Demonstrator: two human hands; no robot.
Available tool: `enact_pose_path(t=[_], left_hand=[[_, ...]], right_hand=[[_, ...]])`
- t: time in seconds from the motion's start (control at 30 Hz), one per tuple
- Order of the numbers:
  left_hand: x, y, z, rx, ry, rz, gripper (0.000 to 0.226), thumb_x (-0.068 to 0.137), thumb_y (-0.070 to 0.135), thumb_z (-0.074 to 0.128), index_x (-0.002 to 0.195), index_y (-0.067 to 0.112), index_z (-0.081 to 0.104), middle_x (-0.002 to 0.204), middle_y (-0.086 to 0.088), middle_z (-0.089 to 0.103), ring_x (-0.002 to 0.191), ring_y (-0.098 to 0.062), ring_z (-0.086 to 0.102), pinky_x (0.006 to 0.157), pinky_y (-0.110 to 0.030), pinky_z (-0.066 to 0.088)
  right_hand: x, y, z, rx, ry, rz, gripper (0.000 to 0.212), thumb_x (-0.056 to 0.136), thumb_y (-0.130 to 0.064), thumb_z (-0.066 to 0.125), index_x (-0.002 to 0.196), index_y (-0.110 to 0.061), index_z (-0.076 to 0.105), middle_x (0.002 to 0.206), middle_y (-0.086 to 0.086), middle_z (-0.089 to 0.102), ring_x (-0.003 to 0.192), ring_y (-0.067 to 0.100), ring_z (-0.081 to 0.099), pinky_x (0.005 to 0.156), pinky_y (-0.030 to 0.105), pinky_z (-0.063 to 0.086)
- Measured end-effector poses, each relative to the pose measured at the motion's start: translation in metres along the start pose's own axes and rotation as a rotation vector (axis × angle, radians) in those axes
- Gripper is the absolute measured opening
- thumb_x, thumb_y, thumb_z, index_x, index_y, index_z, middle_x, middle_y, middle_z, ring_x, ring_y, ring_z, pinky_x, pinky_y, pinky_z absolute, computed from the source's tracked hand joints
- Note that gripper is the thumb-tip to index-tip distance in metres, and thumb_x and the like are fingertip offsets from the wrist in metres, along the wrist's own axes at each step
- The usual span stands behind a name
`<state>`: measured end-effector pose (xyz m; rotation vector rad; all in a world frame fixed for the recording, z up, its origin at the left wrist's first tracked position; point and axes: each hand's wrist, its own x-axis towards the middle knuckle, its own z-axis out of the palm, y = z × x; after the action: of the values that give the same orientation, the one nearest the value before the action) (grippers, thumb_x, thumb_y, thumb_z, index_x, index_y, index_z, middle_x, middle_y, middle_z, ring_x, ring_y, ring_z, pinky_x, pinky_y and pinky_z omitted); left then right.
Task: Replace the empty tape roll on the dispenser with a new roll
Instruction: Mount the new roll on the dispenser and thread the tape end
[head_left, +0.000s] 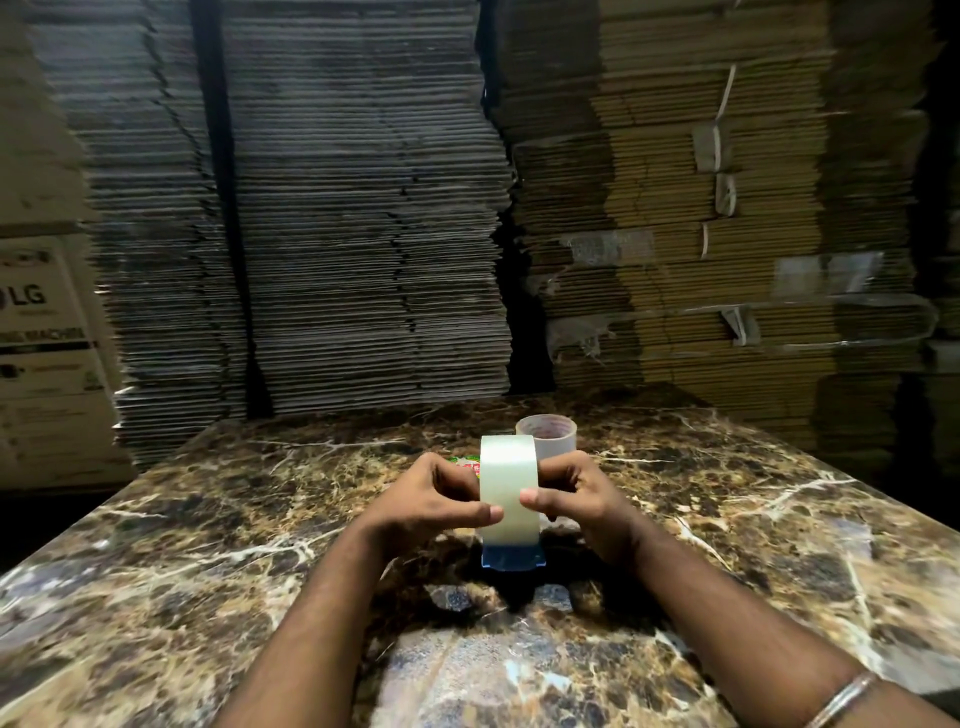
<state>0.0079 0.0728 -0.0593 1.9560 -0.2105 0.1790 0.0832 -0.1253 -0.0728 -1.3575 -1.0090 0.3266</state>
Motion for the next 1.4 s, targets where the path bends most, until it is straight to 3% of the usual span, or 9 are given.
enact_pose_path(t=[0.17,0.27,0.5,0.67,0.8,1.03,1.13,1.23,1.4], left_hand=[[-0.002,0.001,0.001,0.104,-0.05,-0.025,0.045,0.059,0.025,0.084,0.088,-0.007,0.074,0.096,-0.034,0.07,0.08,-0.022,0.059,0.073,-0.034,0.043],[-0.003,0.003,0.001,0.115,-0.075,-0.042,0.043,0.058,0.019,0.085,0.09,-0.008,0.074,0.096,-0.033,0.071,0.079,-0.021,0.061,0.071,-0.03,0.047],[-0.008,0.011,0.001,-0.032,-0.158,-0.109,0.03,0.064,-0.013,0.075,0.079,0.013,0.079,0.077,0.0,0.077,0.069,-0.01,0.069,0.061,-0.019,0.051],[-0.01,0.02,0.007,-0.253,0.052,-0.258,0.027,0.066,0.041,0.066,0.069,0.017,0.076,0.064,0.004,0.07,0.064,-0.012,0.061,0.062,-0.029,0.04],[-0.004,0.021,0.013,-0.284,0.185,-0.341,0.052,0.085,0.052,0.049,0.059,0.014,0.074,0.059,-0.002,0.069,0.061,-0.019,0.059,0.059,-0.028,0.038],[0.0,0.025,0.019,-0.437,0.277,-0.35,0.036,0.083,0.037,0.061,0.091,0.004,0.074,0.063,-0.009,0.072,0.047,-0.017,0.065,0.04,-0.016,0.042],[0.003,0.026,0.022,-0.526,0.313,-0.344,0.037,0.078,0.027,0.061,0.092,-0.006,0.071,0.064,-0.017,0.071,0.047,-0.025,0.064,0.043,-0.021,0.046],[0.005,0.022,0.022,-0.574,0.362,-0.313,0.043,0.065,0.027,0.064,0.09,-0.008,0.072,0.071,-0.023,0.071,0.054,-0.031,0.065,0.053,-0.028,0.05],[0.004,0.02,0.018,-0.623,0.406,-0.332,0.047,0.046,0.024,0.071,0.081,-0.008,0.071,0.069,-0.025,0.068,0.056,-0.032,0.065,0.063,-0.034,0.05]], right_hand=[[-0.001,0.001,-0.002,-0.088,-0.053,0.013,0.015,0.066,-0.015,0.075,0.081,-0.013,0.075,0.074,-0.01,0.075,0.074,0.001,0.068,0.064,0.014,0.049],[0.002,0.006,-0.004,-0.178,-0.022,0.015,0.035,0.06,-0.027,0.077,0.084,-0.003,0.076,0.08,-0.001,0.075,0.076,0.006,0.067,0.064,0.017,0.049],[0.0,0.005,-0.005,-0.446,-0.028,0.004,0.029,0.064,-0.018,0.083,0.091,-0.009,0.077,0.086,-0.006,0.073,0.082,-0.001,0.067,0.067,0.012,0.047],[0.002,0.003,-0.001,-0.601,-0.004,-0.01,0.032,0.066,-0.025,0.085,0.093,-0.009,0.078,0.096,0.0,0.076,0.098,0.01,0.069,0.09,0.034,0.055],[0.001,0.001,0.008,-0.723,-0.005,-0.096,0.034,0.063,-0.036,0.084,0.087,-0.012,0.078,0.087,-0.001,0.076,0.085,0.01,0.07,0.078,0.037,0.056],[0.002,0.009,0.023,-0.85,0.017,-0.291,0.043,0.07,-0.059,0.075,0.079,-0.017,0.072,0.076,-0.006,0.073,0.068,0.01,0.067,0.059,0.035,0.053],[0.001,0.008,0.024,-1.005,0.029,-0.383,0.031,0.07,-0.05,0.074,0.078,-0.021,0.067,0.075,-0.006,0.069,0.067,0.011,0.062,0.058,0.034,0.051],[0.0,0.004,0.026,-1.017,0.075,-0.412,0.055,0.077,-0.073,0.056,0.073,-0.018,0.067,0.069,-0.005,0.065,0.062,0.012,0.057,0.055,0.035,0.047],[0.002,-0.002,0.017,-0.799,0.421,-0.552,0.033,0.092,-0.044,0.058,0.073,-0.018,0.065,0.059,-0.006,0.06,0.053,0.01,0.054,0.049,0.036,0.046]])
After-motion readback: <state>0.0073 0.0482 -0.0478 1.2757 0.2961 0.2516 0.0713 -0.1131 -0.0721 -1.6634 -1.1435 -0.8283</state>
